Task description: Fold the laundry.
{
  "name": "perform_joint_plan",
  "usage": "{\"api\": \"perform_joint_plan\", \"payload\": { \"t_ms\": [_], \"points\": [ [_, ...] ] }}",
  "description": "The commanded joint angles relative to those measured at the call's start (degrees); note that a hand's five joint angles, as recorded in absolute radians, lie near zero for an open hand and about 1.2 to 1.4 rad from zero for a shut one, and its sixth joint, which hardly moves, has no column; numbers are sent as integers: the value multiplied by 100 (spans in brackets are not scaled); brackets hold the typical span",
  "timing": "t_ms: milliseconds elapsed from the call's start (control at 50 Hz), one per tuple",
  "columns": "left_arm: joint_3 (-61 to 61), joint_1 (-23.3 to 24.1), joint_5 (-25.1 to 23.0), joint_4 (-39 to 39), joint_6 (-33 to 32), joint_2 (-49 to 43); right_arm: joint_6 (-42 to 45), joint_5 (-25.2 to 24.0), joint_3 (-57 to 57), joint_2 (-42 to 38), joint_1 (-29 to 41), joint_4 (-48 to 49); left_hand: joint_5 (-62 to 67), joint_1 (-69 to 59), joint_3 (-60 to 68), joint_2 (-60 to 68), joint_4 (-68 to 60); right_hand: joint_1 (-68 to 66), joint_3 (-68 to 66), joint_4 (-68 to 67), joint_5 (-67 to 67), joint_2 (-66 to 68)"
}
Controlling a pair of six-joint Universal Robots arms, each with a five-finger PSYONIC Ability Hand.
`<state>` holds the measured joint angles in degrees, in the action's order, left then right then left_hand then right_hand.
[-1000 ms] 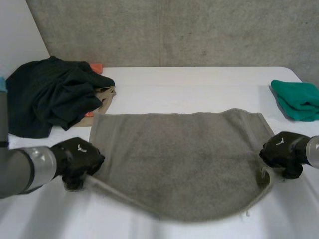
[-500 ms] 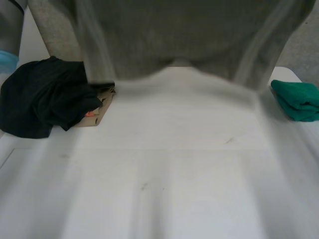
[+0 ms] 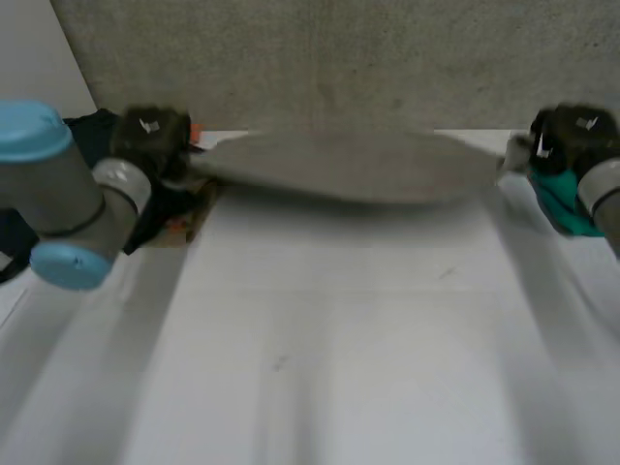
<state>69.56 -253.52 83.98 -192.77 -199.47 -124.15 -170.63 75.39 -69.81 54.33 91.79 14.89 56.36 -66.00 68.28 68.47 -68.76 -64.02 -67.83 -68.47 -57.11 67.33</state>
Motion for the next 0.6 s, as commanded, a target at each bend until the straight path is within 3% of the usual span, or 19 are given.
{"api": "perform_joint_plan", "payload": {
  "t_ms": [20,160,320,440,600],
  "points": [
    [1032,127,-58,450,-645,346,1030,-358,-419,-2,-240,-750,1364,-1400,1172,1153,-1124,-1598,-1217,-1153,-1289,1267],
    [2034,233,-40,1618,-1471,1296,2664,-508,-710,630,-820,-2550,1364,-1400,1172,1153,-1124,-1598,-1217,-1153,-1289,1267],
    [2544,418,162,4104,-2490,1754,4852,-709,-903,842,-1514,-5432,1364,-1400,1172,1153,-1124,-1598,-1217,-1153,-1289,1267],
    [2317,418,48,4160,-2728,1596,4829,-886,-991,860,-1507,-5111,1364,-1400,1172,1153,-1124,-1598,-1217,-1153,-1289,1267],
    [1166,505,276,3650,-2298,1025,3731,-965,-1000,798,-1129,-3943,1364,-1400,1172,1153,-1124,-1598,-1217,-1153,-1289,1267]
  ]
}}
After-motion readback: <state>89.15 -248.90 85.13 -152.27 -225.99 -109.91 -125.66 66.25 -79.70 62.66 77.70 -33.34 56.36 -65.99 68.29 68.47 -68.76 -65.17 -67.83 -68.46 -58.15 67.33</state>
